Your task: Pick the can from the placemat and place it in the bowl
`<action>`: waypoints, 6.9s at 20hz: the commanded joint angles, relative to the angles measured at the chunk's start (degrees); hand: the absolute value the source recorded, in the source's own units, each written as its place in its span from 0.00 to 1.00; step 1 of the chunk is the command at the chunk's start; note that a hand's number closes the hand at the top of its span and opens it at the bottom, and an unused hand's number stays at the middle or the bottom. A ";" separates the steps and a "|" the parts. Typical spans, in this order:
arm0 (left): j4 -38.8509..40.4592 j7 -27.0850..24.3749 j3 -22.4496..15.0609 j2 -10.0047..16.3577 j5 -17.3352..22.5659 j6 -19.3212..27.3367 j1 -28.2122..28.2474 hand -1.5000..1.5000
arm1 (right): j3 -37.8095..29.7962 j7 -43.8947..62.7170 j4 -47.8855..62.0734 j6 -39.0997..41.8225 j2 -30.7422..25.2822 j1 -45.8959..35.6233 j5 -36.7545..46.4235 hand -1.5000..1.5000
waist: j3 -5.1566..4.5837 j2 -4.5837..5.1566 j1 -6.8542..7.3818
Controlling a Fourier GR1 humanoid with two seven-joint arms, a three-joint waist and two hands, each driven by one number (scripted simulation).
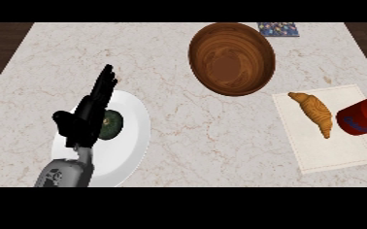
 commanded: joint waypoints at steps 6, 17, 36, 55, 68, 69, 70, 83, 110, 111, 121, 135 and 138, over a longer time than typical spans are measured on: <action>3.79 -1.72 0.68 -2.00 -1.35 -0.45 -1.80 0.50 | 1.73 -6.37 4.88 1.89 5.25 -0.81 3.94 0.00 | 0.02 0.12 0.01; -1.49 -0.19 3.26 -0.06 -0.18 -4.01 0.76 0.50 | 3.80 -9.51 15.80 -8.34 5.93 -8.89 15.43 0.00 | 0.04 0.14 0.64; 2.32 0.37 3.82 -2.47 -2.59 -2.42 -2.26 0.50 | 12.48 -25.78 15.65 -16.89 11.45 -6.04 24.96 1.00 | 0.02 0.18 -0.18; 2.43 0.70 -0.15 -4.35 -3.22 -3.79 -1.66 0.50 | 16.66 24.08 -4.64 -65.46 51.46 -30.86 24.70 1.00 | -0.55 -1.60 4.81; 2.79 0.90 0.90 -3.48 -3.73 -3.35 -1.70 0.50 | 32.86 75.65 3.36 -77.94 51.71 -61.04 44.96 1.00 | -0.41 -1.12 3.04; 4.05 0.66 0.79 -4.18 -3.64 -3.39 -3.72 0.50 | 34.05 79.42 4.09 -77.39 51.71 -64.57 45.57 1.00 | -0.46 -0.92 3.13; 3.69 -0.30 1.70 -3.04 -3.14 -4.04 -2.49 0.50 | 34.35 83.21 4.93 -76.95 51.72 -67.71 46.98 1.00 | -0.40 -0.83 3.13; 0.49 0.45 0.90 -4.76 -3.91 -2.36 -1.23 0.50 | 32.11 95.80 22.02 -68.88 51.71 -81.08 52.11 1.00 | -0.14 0.18 1.56; 0.68 0.35 4.25 -3.24 -3.48 -3.21 -0.56 0.50 | 19.71 70.79 18.18 -68.42 41.79 -49.34 42.55 0.00 | 0.03 -0.01 -0.39; 5.20 -3.64 5.30 -3.11 -3.07 -4.12 -1.66 0.50 | 19.55 70.38 16.72 -67.60 43.49 -49.07 41.57 0.00 | -0.01 0.07 -0.65; 0.12 -0.85 2.25 -5.42 -5.03 -2.36 0.96 0.50 | 16.09 57.19 7.19 -80.92 44.53 -44.64 40.05 0.00 | -0.01 0.00 -0.03; 1.16 -2.16 3.78 -5.08 -5.03 -2.77 1.60 0.50 | 15.36 67.64 -29.25 -77.96 43.91 -26.58 38.32 0.00 | -0.03 -0.25 -0.87; -0.53 -0.81 4.43 -4.04 -3.83 -4.18 2.69 0.50 | 16.11 67.95 -41.39 -73.52 41.47 -18.55 35.31 0.00 | -0.03 -0.35 -1.01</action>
